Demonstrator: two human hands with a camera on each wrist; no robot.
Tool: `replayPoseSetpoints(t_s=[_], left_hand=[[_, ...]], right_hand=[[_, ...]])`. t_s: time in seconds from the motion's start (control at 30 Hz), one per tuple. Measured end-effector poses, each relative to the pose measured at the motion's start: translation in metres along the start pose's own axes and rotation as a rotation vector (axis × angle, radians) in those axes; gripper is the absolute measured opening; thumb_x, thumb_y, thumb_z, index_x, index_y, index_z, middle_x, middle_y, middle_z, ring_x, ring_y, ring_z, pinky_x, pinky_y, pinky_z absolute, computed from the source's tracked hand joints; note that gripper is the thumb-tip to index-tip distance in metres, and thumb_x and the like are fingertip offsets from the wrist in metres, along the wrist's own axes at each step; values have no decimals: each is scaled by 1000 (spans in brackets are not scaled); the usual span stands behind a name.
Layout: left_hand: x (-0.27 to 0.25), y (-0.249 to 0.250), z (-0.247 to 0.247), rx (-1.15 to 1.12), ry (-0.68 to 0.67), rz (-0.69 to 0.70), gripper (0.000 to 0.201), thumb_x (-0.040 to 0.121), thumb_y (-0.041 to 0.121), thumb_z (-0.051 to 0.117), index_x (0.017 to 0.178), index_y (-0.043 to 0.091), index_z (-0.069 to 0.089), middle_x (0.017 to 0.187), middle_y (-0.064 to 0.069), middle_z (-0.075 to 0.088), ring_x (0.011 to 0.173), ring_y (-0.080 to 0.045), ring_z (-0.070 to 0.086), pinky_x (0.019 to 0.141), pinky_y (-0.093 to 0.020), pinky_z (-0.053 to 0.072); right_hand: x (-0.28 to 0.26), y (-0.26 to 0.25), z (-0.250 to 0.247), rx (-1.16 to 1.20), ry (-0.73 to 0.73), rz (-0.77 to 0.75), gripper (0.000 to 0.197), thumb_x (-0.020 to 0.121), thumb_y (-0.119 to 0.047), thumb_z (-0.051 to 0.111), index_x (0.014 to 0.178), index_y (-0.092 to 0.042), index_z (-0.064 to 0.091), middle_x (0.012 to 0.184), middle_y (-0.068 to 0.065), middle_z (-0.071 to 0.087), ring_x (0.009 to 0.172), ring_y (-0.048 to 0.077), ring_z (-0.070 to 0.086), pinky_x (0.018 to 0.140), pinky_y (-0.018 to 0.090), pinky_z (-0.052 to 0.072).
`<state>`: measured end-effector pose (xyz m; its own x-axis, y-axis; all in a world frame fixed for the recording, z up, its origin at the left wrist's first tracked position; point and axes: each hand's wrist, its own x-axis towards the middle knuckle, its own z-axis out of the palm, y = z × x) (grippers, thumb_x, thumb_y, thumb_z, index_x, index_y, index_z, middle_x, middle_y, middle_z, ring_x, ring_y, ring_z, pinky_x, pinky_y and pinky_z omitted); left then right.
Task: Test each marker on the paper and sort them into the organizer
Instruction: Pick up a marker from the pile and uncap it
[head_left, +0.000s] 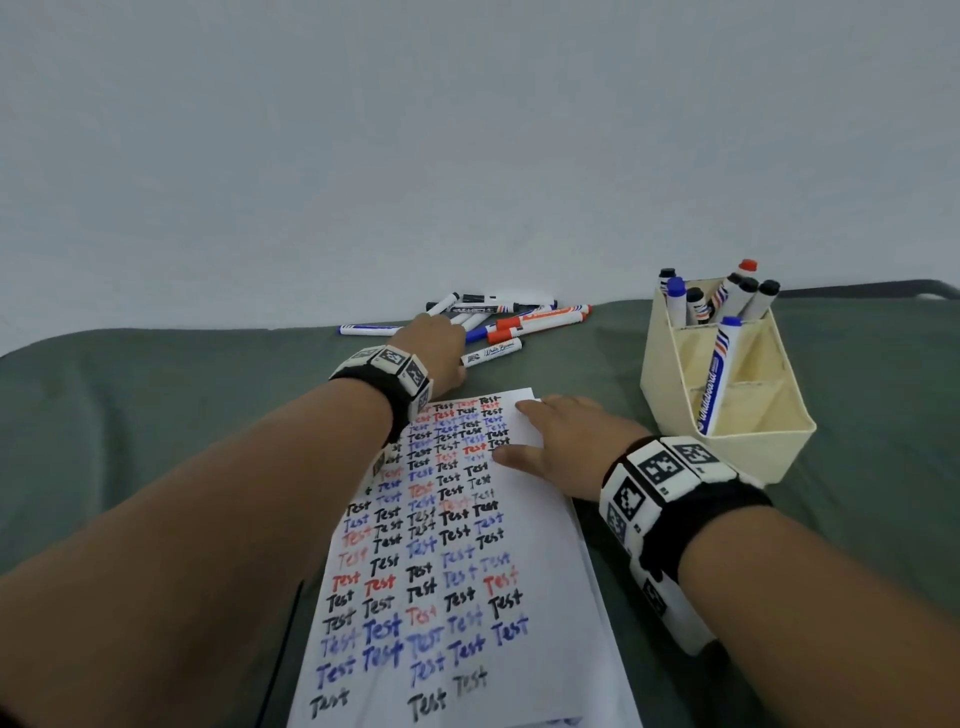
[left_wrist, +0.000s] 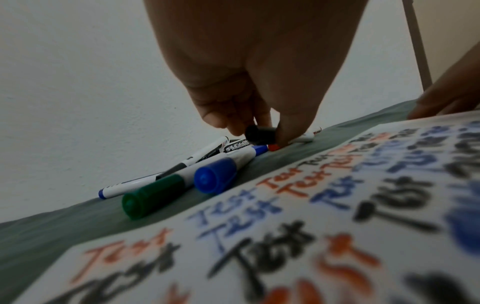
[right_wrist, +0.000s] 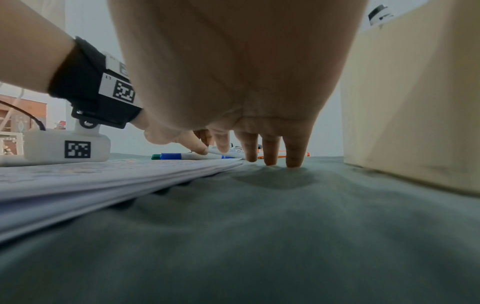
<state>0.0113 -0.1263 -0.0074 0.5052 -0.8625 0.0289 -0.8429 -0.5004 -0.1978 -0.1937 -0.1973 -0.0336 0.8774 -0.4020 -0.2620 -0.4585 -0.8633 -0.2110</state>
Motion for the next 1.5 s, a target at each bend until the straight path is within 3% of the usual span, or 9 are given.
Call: replayPoseSetpoints(t_s=[0.17, 0.4, 0.6, 0.67, 0.8, 0.97, 1.13, 1.27, 1.5], left_hand=[[-13, -10, 2, -191, 84, 31, 8, 98, 25, 55, 100, 17, 52, 100, -5, 61, 85, -21, 50, 75, -31, 39], [-61, -5, 5, -455, 131, 157, 6, 100, 18, 51, 94, 17, 50, 89, -1, 54, 81, -22, 49, 71, -35, 39], [-88, 12, 5, -466, 88, 176, 14, 103, 12, 46, 110, 23, 52, 95, 2, 53, 75, -13, 48, 62, -28, 38], [-95, 18, 2, -428, 73, 192, 21, 104, 12, 44, 117, 17, 59, 98, -2, 52, 77, -17, 51, 66, -32, 45], [-107, 19, -3, -425, 21, 197, 30, 106, 39, 39, 89, 19, 53, 80, -2, 54, 71, -23, 53, 64, -42, 45], [-113, 22, 2, -200, 66, 160, 27, 107, 48, 33, 93, 28, 44, 63, 6, 47, 55, -13, 46, 49, -31, 27], [-112, 10, 2, -283, -3, 105, 34, 102, 58, 39, 119, 36, 58, 67, 10, 52, 63, -5, 51, 53, -26, 32], [-119, 2, 7, -395, -25, 46, 43, 97, 66, 24, 115, 37, 50, 66, 7, 58, 59, -5, 53, 53, -28, 33], [-132, -44, 20, -348, -43, -261, 9, 102, 19, 46, 107, 16, 40, 82, -8, 63, 73, -27, 62, 68, -44, 52]], right_hand=[[-2, 0, -2, 43, 140, 1, 80, 94, -71, 45, 156, -26, 24, 160, 2, 29, 145, 29, 29, 111, 49, 39], [-2, 3, -4, -69, 424, -77, 78, 97, -40, 57, 159, -24, 13, 168, 6, 6, 152, 31, 11, 123, 46, 21], [-1, -2, -11, -28, 316, -109, 29, 105, -35, 44, 129, -24, 58, 119, 2, 63, 115, 25, 54, 92, 40, 47], [-2, -4, -13, 36, 274, -118, 28, 107, -31, 46, 127, -21, 62, 115, 3, 63, 107, 24, 57, 87, 36, 45], [-2, -8, -12, 44, 250, -158, 25, 107, -27, 47, 118, -12, 65, 102, 5, 50, 94, 24, 55, 76, 31, 37], [1, -11, -13, -2, 203, -132, 20, 106, -19, 47, 114, -9, 62, 101, 9, 59, 84, 19, 48, 72, 29, 32], [0, -11, -11, 77, 216, -155, 18, 106, -23, 50, 117, -12, 60, 96, 0, 52, 81, 15, 45, 60, 25, 29], [-1, -11, -11, 105, 225, -154, 18, 106, -23, 50, 117, -13, 59, 98, 1, 53, 84, 16, 48, 65, 25, 32], [3, -6, -7, 152, 264, -120, 18, 106, -25, 50, 118, -13, 57, 107, 3, 55, 90, 18, 52, 77, 30, 37]])
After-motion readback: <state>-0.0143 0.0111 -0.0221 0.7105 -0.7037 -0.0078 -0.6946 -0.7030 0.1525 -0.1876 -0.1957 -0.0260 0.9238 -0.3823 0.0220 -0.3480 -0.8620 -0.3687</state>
